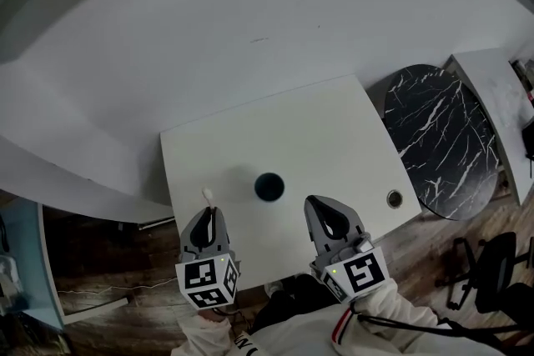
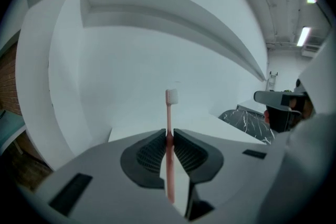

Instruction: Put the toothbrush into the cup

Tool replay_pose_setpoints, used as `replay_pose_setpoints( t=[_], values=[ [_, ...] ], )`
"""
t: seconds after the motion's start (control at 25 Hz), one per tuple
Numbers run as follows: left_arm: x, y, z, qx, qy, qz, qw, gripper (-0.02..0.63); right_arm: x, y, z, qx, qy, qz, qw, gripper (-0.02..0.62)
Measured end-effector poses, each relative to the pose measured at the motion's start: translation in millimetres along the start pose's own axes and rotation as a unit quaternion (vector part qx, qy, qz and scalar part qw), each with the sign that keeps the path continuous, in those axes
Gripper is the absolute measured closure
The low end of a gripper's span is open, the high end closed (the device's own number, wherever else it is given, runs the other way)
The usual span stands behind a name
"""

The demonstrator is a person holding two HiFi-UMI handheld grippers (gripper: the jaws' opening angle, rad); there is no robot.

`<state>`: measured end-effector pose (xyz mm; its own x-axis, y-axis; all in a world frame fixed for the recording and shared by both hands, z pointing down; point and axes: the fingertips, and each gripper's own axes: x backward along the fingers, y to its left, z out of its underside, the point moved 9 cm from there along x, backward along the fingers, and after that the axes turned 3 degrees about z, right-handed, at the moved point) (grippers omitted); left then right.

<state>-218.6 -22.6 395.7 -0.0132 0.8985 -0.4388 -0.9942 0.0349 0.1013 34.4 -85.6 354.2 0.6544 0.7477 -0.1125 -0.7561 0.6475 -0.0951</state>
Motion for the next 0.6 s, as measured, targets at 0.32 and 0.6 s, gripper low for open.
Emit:
replay_pose_setpoints(
  t=[0.32, 0.6],
  values=[
    [12, -21, -33, -0.019, -0.067, 0.018, 0.9974, 0.551, 3, -2, -20, 0.012, -0.029, 0.006, 0.999, 0.592],
    [5, -36, -45, -0.029, -0.119, 0.037, 0.9918, 0.551, 2, -10, -22, 0.017, -0.035, 0.013, 0.999, 0.592]
  ],
)
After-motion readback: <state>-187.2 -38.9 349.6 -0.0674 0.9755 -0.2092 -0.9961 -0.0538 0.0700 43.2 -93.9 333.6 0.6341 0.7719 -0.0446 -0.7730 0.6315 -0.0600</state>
